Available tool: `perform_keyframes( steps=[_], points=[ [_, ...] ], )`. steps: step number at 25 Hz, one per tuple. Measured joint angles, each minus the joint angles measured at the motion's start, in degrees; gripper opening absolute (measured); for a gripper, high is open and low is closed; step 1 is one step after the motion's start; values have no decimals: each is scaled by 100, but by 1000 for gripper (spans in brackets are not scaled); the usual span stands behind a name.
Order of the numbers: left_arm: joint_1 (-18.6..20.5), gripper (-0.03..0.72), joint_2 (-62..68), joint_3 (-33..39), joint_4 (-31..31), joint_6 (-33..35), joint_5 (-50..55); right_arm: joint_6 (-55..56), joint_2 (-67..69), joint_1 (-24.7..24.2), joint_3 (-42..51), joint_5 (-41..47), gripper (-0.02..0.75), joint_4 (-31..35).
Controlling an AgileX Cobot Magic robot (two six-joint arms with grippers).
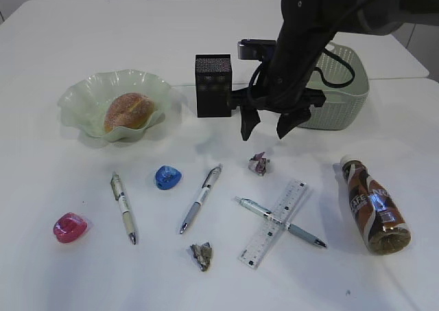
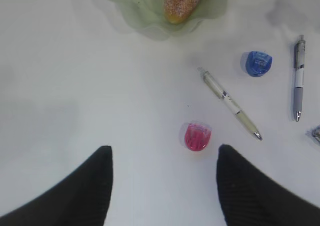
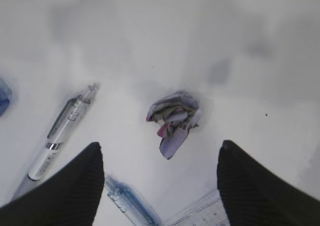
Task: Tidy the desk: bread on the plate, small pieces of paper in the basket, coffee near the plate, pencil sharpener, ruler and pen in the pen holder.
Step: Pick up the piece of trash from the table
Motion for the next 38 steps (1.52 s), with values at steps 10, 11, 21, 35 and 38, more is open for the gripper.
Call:
perform_keyframes(
  steps=[10,11,21,35,38],
  points=[
    [0,456,0,0,0,36,0,99,336,0,0,-127,551,10],
    [0,456,0,0,0,36,0,99,336,0,0,-127,551,10],
    [0,456,10,0,0,36,-12,99,618,0,0,-140,551,-121],
    [0,455,22,0,9,36,-37,99,699,0,-45,-259,551,-139],
    [0,454,34,0,9,36,-48,99,699,0,-45,-326,551,-139]
  ],
)
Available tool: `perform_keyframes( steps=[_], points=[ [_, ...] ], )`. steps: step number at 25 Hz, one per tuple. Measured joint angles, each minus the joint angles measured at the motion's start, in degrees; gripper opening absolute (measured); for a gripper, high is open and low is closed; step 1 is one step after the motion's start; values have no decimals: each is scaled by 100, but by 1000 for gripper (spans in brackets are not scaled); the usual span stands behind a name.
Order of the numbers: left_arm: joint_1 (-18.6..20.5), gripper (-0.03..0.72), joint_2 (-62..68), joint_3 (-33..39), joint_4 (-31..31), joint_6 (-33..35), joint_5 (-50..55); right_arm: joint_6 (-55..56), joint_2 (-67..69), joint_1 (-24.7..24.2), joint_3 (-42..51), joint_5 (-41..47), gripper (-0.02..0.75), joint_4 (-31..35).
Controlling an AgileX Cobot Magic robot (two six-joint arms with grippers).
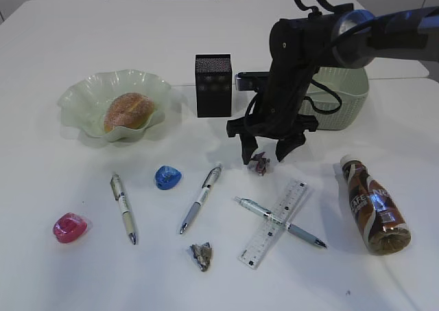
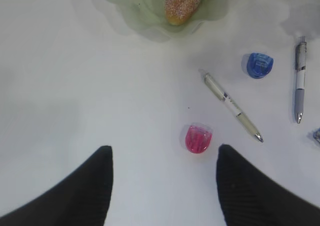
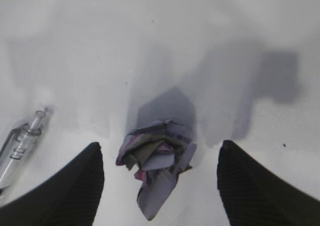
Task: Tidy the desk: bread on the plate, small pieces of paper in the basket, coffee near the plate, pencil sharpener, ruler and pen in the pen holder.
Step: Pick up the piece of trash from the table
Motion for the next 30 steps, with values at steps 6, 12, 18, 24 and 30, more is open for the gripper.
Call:
perform_keyframes(
  steps=[6,12,18,24,30],
  points=[
    [0,454,0,0,4,0,0,0,0,0,0,-58,549,0],
    [0,454,0,0,13,0,-8,0,49,0,-13,-58,549,0],
    [0,454,0,0,13,0,-47,0,129,0,-23,-46,550,0],
    [0,453,0,0,13,0,-80,0,219,0,-23,-2,549,0],
    [0,453,0,0,13,0,-94,0,219,0,-23,20,515,0]
  ],
)
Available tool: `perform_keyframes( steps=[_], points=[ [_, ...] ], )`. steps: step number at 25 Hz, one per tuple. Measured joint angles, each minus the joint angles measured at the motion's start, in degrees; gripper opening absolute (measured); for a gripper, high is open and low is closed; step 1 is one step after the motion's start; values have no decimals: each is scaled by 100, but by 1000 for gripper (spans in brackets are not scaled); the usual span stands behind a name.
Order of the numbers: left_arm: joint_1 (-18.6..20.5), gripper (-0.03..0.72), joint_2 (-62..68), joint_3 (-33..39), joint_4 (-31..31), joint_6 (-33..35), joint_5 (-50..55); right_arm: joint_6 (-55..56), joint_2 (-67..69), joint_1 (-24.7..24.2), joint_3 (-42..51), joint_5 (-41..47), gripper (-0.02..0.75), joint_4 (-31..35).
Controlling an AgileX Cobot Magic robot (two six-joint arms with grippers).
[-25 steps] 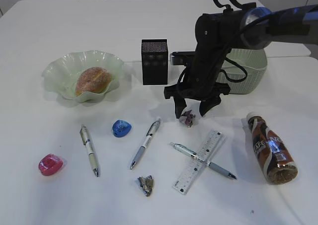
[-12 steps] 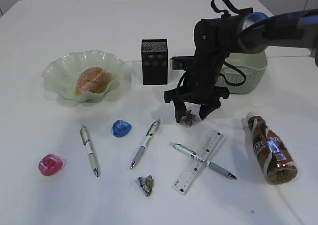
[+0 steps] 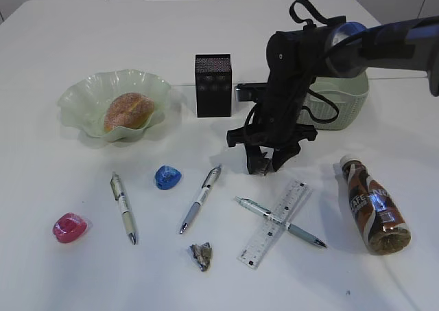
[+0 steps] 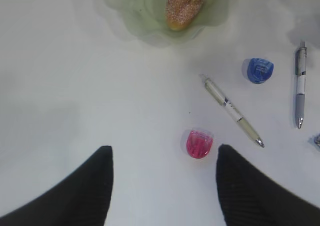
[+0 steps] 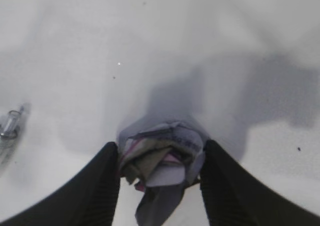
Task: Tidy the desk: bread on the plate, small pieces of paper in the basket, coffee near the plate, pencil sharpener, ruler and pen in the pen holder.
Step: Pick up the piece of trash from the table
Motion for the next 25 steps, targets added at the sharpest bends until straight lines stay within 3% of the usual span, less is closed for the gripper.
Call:
perform_keyframes(
  steps=[2,3,5,7,12,19,25],
  points=[
    [0,453,0,0,0,0,-10,0,8,0,-4,15,379,34],
    [0,452,0,0,0,0,-4,0,8,0,-4,15,379,34],
    [0,447,0,0,0,0,-4,0,8,0,-13,15,265,47],
    [0,439,0,0,0,0,-4,0,8,0,-17,15,222,57],
    [0,435,0,0,0,0,-13,0,8,0,-40,84,195,70],
    [0,435,0,0,0,0,-13,0,34,0,-297,827,190,34],
    [0,429,0,0,0,0,-13,0,77,0,-1122,1081,188,0]
  ],
)
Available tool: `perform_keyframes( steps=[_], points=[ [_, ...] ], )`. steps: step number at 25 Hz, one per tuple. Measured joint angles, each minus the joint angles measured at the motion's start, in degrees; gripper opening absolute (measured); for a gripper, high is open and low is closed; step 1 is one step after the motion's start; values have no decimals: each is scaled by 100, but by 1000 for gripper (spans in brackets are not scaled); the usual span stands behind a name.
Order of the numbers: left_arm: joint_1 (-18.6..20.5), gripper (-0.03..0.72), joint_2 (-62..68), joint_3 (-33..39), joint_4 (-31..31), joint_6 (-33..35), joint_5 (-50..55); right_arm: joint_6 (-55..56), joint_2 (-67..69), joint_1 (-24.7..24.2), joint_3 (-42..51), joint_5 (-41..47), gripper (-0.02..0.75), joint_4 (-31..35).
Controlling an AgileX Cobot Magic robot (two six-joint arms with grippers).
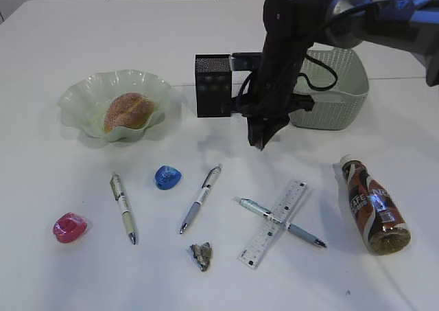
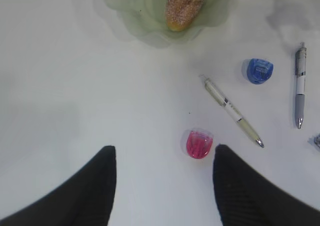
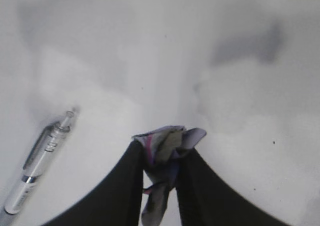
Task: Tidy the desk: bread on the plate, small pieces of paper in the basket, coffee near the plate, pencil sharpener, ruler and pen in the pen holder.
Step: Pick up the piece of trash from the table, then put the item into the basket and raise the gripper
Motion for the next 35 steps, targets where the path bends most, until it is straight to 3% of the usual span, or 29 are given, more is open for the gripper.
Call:
perform_keyframes(
  steps=[22,35],
  points=[
    [0,414,0,0,37,0,0,0,0,-56,-1223,91,186,-12],
    [0,409,0,0,37,0,0,25,0,-951,-1931,154,186,-45]
  ],
)
